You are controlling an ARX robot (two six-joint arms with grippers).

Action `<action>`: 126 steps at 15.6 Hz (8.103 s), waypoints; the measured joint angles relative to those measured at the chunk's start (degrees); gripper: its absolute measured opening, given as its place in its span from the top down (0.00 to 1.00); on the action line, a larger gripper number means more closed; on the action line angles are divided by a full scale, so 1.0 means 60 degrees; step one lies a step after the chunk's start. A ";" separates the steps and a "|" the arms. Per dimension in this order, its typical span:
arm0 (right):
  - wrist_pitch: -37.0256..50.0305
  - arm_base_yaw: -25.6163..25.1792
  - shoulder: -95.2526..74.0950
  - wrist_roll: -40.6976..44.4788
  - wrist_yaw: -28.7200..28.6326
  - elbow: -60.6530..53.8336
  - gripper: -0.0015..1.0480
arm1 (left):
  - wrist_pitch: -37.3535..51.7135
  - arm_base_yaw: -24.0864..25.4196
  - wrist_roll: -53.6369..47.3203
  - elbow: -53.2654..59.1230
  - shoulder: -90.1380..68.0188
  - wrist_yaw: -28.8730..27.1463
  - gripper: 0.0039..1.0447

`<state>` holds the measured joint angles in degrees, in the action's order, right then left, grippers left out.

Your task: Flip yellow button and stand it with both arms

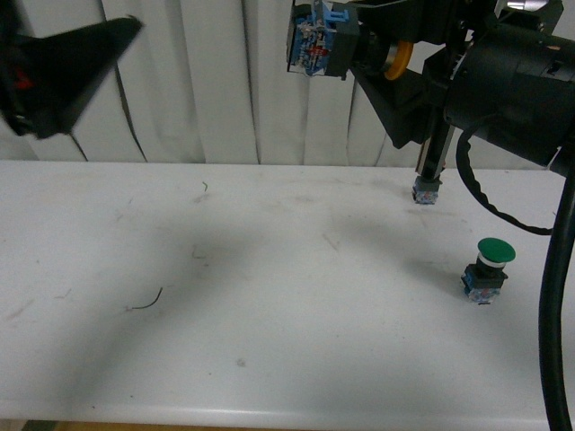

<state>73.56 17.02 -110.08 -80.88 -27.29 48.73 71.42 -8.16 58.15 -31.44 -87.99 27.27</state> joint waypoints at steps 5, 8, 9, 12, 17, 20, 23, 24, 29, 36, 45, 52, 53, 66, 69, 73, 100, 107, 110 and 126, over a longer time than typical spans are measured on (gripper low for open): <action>-0.0004 -0.0346 0.0000 0.0109 -0.0033 0.0040 0.68 | -0.4838 0.1574 -0.4728 0.2011 0.5697 -0.1337 0.06; -0.0007 -0.0339 0.0000 0.0175 -0.0029 0.0058 0.68 | -0.8386 0.1603 -0.7770 0.2291 0.8998 -0.2863 0.11; -0.0007 -0.0339 0.0000 0.0186 -0.0029 0.0058 0.68 | -0.9402 0.1311 -0.8608 0.2350 0.9646 -0.3949 0.23; -0.0011 -0.0339 0.0000 0.0353 -0.0029 0.0066 0.68 | -0.9544 0.1373 -0.9413 0.3315 1.0225 -0.4550 0.56; 0.0000 -0.0339 0.0244 0.0528 -0.0022 0.0066 0.68 | -0.9661 0.1366 -0.9544 0.4248 1.1355 -0.4550 0.99; -0.0004 -0.0335 0.0248 0.0605 -0.0022 0.0066 0.68 | -0.9868 0.1366 -0.9544 0.4543 1.1948 -0.4550 0.99; -0.0007 -0.0270 0.0244 0.0674 -0.0007 0.0066 0.69 | -1.0160 0.1366 -0.9544 0.4776 1.2433 -0.4550 0.99; -0.0004 -0.0211 0.0248 0.0681 0.0000 0.0066 0.69 | -1.0229 0.1366 -0.9544 0.4805 1.2579 -0.4550 0.99; -0.0007 -0.0018 0.0248 0.0776 0.0000 0.0066 0.69 | -1.1901 0.1362 -0.9551 0.5151 1.4600 -0.4554 0.99; -0.0029 -0.0036 0.0244 0.1147 -0.0058 0.0062 0.69 | -1.1974 0.1362 -0.9548 0.5151 1.4579 -0.4550 0.94; -0.4000 -0.0903 0.1169 0.8797 0.3253 0.0688 0.69 | -1.1941 0.1362 -0.9548 0.5151 1.4579 -0.4550 0.16; -0.5242 -0.1909 0.0776 1.4509 0.5971 0.1526 0.69 | -1.1941 0.1362 -0.9559 0.5151 1.4579 -0.4550 0.06; -0.5472 -0.1931 0.0546 1.4681 0.6145 0.1716 0.69 | -1.1941 0.1362 -0.9555 0.5151 1.4579 -0.4550 0.06; -0.9898 -0.1326 -0.3501 1.2673 0.7242 0.6116 0.69 | -1.1941 0.1362 -0.9555 0.5151 1.4579 -0.4546 0.06; -1.0054 -0.1217 -0.4095 1.2480 0.7493 0.6586 0.69 | -1.1945 0.1362 -0.9555 0.5151 1.4579 -0.4546 0.06; -1.0105 -0.1435 -0.4524 1.2458 0.7661 0.6889 0.69 | -1.1938 0.1362 -0.9555 0.5151 1.4579 -0.4550 0.06; -1.0550 -0.1381 -0.5271 1.2382 0.7810 0.7595 0.38 | -1.1941 0.1362 -0.9559 0.5151 1.4579 -0.4550 0.06; -0.9850 -0.1392 -0.5082 1.2404 0.7584 0.7271 0.06 | -1.1941 0.1362 -0.9555 0.5151 1.4579 -0.4550 0.06; -0.8324 -0.1472 -0.3453 1.2564 0.7162 0.5610 0.06 | -1.1941 0.1362 -0.9555 0.5151 1.4579 -0.4550 0.06; -0.9690 -0.1912 1.4360 1.3446 0.5523 -0.6750 0.98 | -1.1938 0.1362 -0.9559 0.5151 1.4579 -0.4550 0.06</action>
<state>15.42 5.54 -23.92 -0.21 5.85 8.23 -0.21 0.01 0.80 -0.54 -0.51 -0.03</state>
